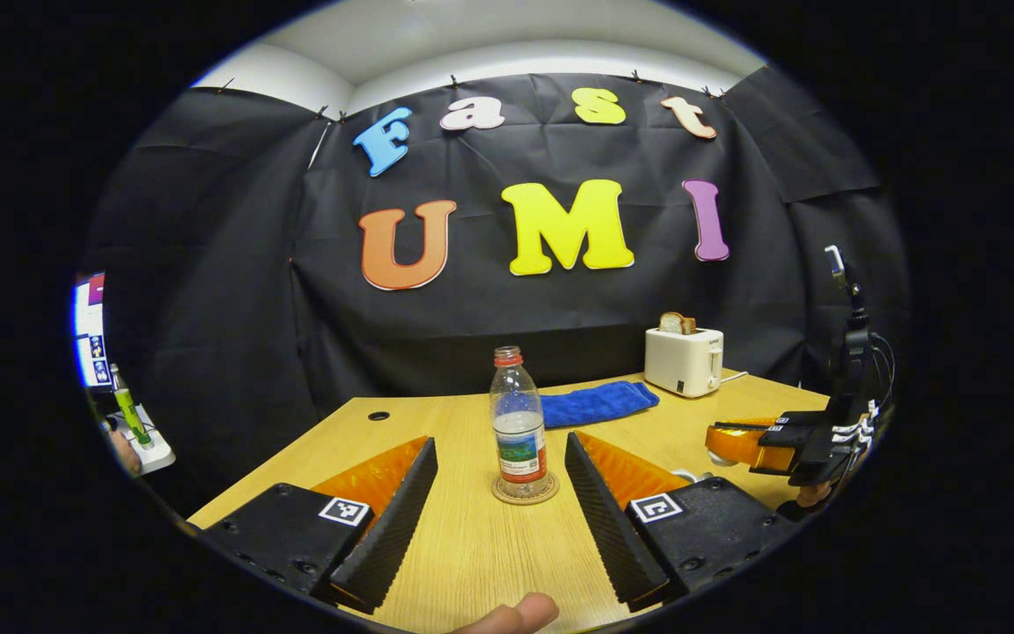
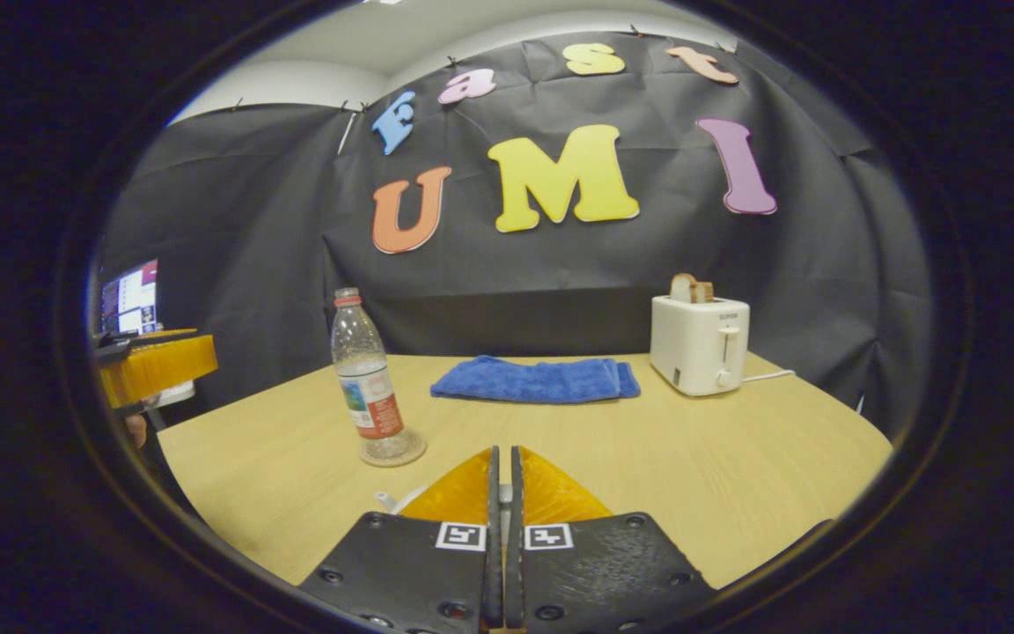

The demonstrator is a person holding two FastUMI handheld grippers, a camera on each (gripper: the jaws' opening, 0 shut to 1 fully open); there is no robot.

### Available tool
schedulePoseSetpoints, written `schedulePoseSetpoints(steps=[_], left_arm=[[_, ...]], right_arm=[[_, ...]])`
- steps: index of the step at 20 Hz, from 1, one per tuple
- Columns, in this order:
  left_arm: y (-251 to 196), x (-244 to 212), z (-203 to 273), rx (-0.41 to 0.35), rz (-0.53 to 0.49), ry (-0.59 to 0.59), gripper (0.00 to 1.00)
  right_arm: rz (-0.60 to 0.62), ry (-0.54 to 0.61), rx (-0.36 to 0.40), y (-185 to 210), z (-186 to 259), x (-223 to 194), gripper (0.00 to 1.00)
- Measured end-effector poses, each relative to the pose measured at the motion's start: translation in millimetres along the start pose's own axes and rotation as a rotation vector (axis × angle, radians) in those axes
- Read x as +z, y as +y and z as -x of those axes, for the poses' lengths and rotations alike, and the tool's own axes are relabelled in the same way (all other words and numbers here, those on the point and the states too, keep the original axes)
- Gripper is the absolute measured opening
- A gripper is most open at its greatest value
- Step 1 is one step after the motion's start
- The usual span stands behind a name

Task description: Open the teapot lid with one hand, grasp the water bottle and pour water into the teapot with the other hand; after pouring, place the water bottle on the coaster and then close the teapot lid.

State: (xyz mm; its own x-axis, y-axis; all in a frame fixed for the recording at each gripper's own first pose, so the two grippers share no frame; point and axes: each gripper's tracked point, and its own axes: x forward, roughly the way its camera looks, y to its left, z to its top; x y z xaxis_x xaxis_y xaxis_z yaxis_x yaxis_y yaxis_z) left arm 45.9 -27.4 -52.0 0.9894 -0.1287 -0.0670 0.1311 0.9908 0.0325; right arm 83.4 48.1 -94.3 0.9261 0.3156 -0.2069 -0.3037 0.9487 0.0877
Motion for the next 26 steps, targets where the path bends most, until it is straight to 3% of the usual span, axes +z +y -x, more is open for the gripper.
schedulePoseSetpoints(steps=[4, 6, 11, 26], left_arm=[[14.5, 13.9, 7.4, -0.001, 0.101, -0.014, 0.92], [18.7, 6.2, 3.5, -0.008, 0.14, 0.01, 0.92], [34.8, 3.7, -0.5, 0.032, 0.105, 0.018, 0.92], [40.1, 1.3, -0.9, 0.031, 0.126, 0.023, 0.92]], right_arm=[[0.007, 0.02, 0.043, 26.9, -13.0, -4.4, 0.0], [0.029, 0.031, 0.025, 30.3, -20.2, -9.0, 0.01], [0.039, 0.034, -0.007, 32.2, -32.1, -17.2, 0.03], [0.037, 0.037, -0.024, 36.9, -23.0, -19.5, 0.07]])
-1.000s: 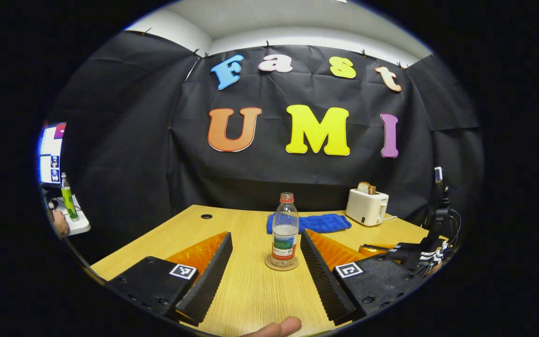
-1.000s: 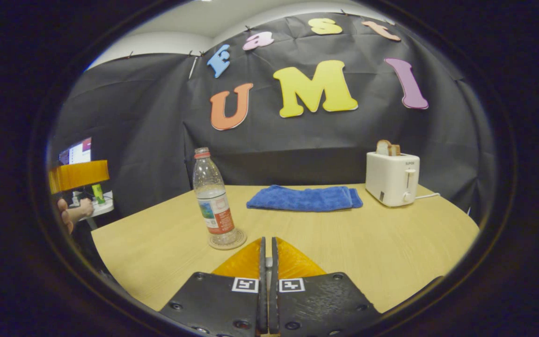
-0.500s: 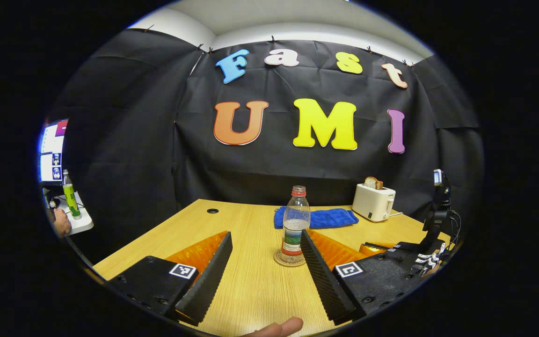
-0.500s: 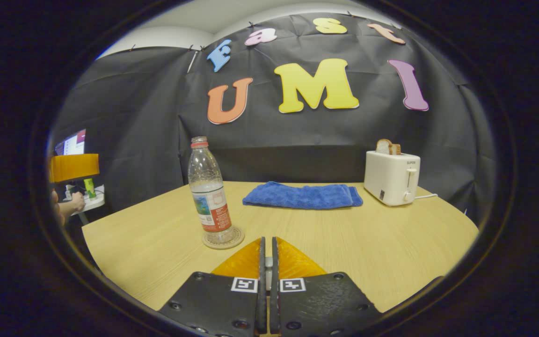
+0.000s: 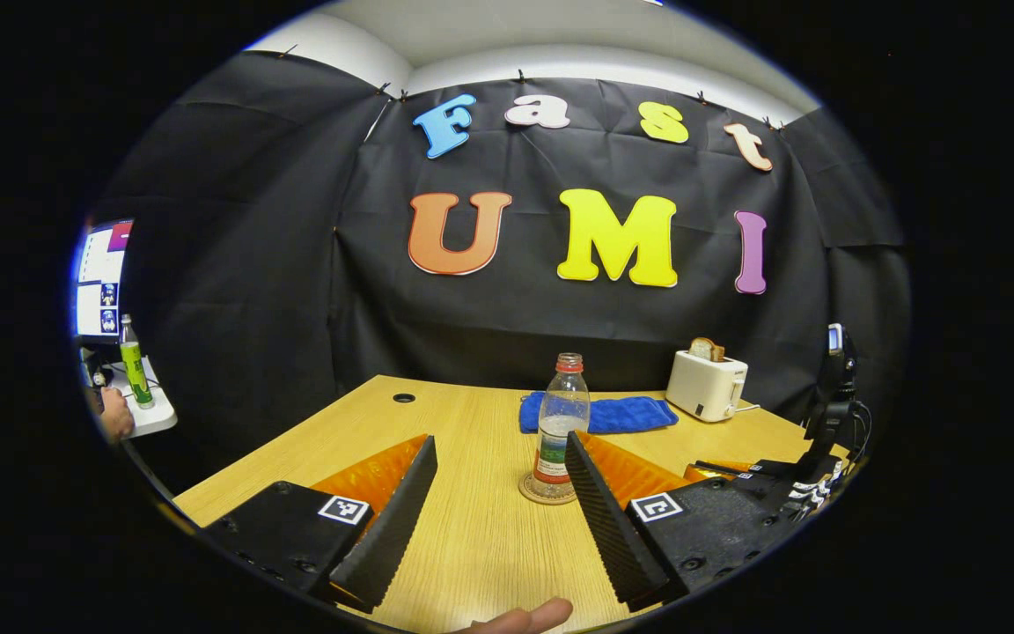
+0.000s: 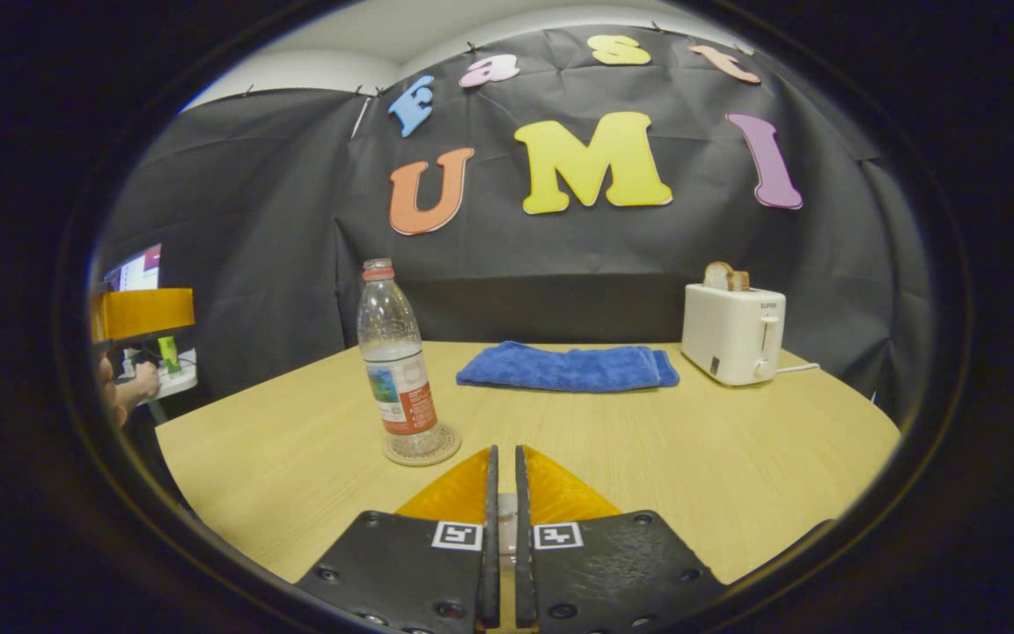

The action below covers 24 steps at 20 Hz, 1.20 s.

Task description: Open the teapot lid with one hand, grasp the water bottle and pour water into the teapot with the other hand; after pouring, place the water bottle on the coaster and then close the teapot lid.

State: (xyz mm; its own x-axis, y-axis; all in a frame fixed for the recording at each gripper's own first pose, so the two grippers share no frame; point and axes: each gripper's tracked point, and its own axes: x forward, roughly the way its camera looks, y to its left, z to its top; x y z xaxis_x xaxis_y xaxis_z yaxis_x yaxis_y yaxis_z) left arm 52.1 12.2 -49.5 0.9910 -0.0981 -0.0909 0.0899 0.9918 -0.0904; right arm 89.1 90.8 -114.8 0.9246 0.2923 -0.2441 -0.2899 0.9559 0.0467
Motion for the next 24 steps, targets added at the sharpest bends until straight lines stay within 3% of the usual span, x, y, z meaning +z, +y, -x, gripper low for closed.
schedulePoseSetpoints(steps=[4, 5, 8, 9, 10, 11, 12, 14, 19, 24], left_arm=[[-1.9, 1.9, 2.9, -0.007, -0.009, -0.001, 0.92], [-2.5, 2.1, 2.9, -0.008, -0.01, 0.0, 0.92], [-0.2, 5.2, 7.1, -0.012, -0.009, -0.005, 0.93], [1.0, 7.2, 8.2, -0.013, -0.009, -0.009, 0.92], [-0.1, 8.3, 7.4, -0.017, -0.011, -0.015, 0.92], [-0.4, 8.8, 8.0, -0.027, -0.01, -0.022, 0.92], [-1.0, 8.8, 7.1, -0.027, -0.011, -0.022, 0.92], [2.6, 6.7, 6.8, -0.01, -0.018, -0.016, 0.92], [-7.5, 12.8, 10.3, -0.004, -0.013, -0.029, 0.92], [-15.1, 16.7, 25.5, 0.011, -0.054, -0.001, 0.92]], right_arm=[[0.009, -0.025, -0.016, -3.6, 11.7, 10.1, 0.11], [0.015, -0.028, -0.025, -5.0, 15.2, 13.8, 0.23], [0.016, -0.058, -0.059, -10.5, 30.8, 30.3, 0.46], [0.015, -0.068, -0.056, -9.7, 36.3, 36.8, 0.6], [0.007, -0.071, -0.061, -11.0, 40.1, 40.7, 0.66], [-0.01, -0.08, -0.078, -15.6, 46.4, 46.5, 0.84], [-0.022, -0.088, -0.092, -18.7, 51.2, 52.7, 0.94], [-0.008, -0.098, -0.121, -25.6, 64.2, 64.1, 0.98], [0.059, -0.183, -0.193, -43.3, 111.6, 102.3, 0.98], [0.09, -0.148, -0.274, -70.6, 150.3, 99.9, 0.94]])
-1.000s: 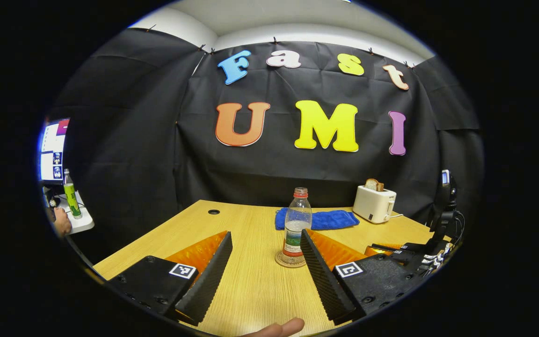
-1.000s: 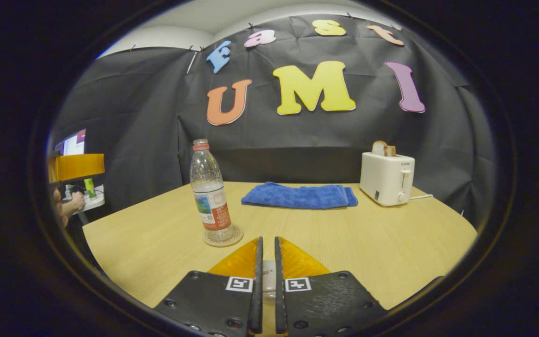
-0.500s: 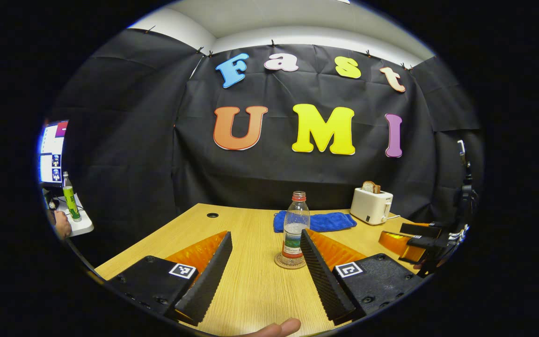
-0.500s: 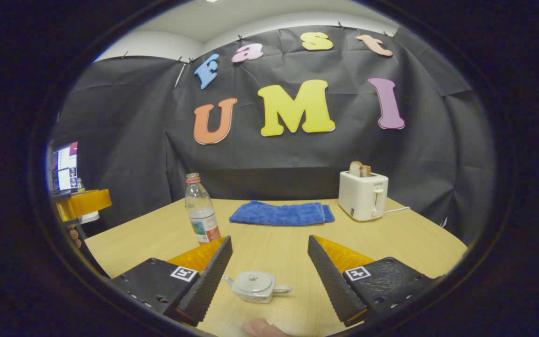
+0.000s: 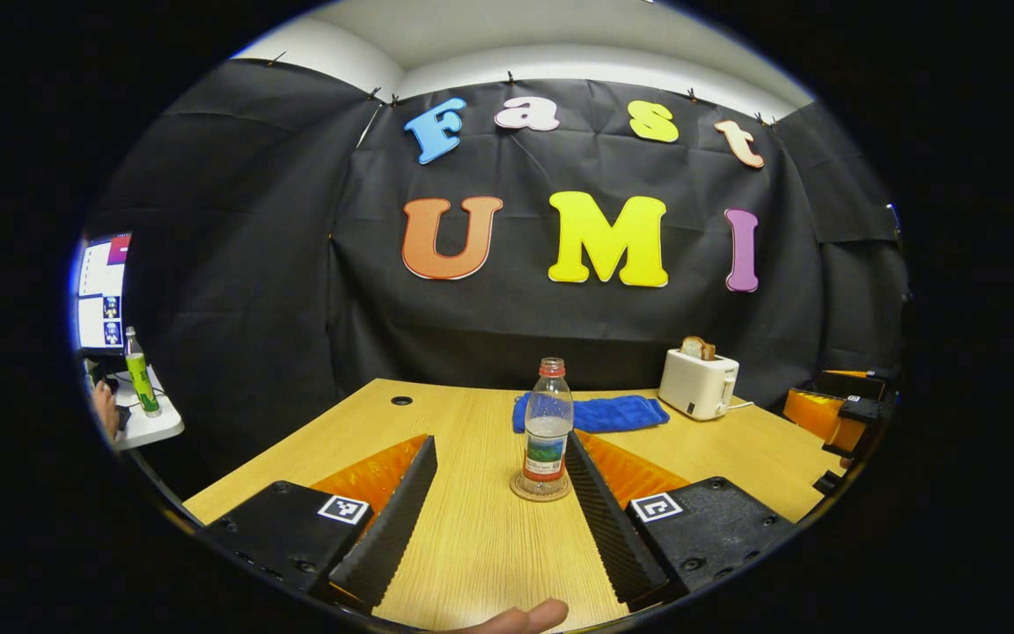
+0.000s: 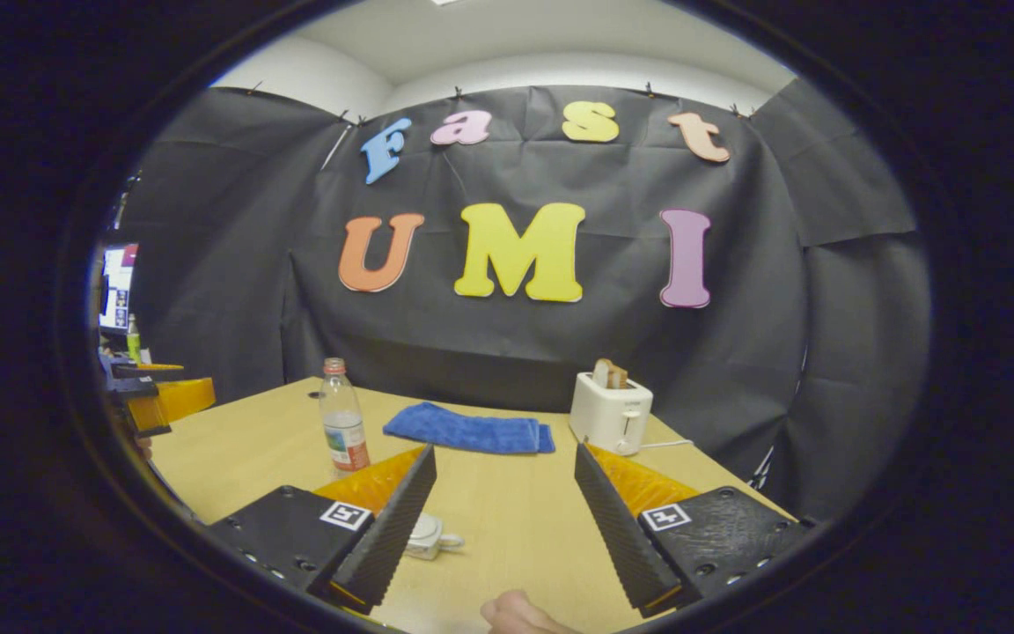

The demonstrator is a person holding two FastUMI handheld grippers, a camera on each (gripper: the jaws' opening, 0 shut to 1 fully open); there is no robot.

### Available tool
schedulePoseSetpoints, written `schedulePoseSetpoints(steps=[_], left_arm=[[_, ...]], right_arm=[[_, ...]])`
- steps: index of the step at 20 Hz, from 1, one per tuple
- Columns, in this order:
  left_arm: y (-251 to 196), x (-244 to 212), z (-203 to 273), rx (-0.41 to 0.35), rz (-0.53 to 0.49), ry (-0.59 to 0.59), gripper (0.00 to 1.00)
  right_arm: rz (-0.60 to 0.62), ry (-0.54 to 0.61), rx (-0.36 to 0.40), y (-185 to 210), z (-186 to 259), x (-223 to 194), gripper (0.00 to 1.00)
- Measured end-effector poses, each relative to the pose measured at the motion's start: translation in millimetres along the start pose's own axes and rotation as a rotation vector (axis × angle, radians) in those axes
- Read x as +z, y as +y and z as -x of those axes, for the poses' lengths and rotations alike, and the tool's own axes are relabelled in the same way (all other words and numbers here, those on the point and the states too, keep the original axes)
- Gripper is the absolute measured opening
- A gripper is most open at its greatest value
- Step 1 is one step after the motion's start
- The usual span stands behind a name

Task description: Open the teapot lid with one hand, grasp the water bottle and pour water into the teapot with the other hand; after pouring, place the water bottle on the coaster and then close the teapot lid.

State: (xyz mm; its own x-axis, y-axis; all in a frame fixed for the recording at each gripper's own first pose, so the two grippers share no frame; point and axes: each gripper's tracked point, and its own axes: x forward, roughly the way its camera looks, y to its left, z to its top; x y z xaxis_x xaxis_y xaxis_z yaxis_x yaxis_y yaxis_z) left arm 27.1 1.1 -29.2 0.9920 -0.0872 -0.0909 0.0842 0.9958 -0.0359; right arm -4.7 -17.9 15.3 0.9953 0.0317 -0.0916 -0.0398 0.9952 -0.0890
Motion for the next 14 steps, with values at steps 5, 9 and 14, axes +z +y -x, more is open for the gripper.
schedulePoseSetpoints(steps=[5, 9, 14], left_arm=[[-10.0, 27.0, 24.0, 0.038, -0.06, -0.067, 0.92], [-14.5, 36.2, 33.6, 0.085, -0.068, -0.095, 0.92], [-28.2, 25.9, 28.5, 0.062, -0.033, -0.069, 0.93]], right_arm=[[-0.016, 0.018, -0.045, -48.4, 25.2, -9.0, 0.97], [-0.049, -0.003, -0.088, -93.5, 37.9, -12.7, 0.96], [-0.089, 0.002, -0.134, -121.4, 41.9, -10.4, 0.95]])
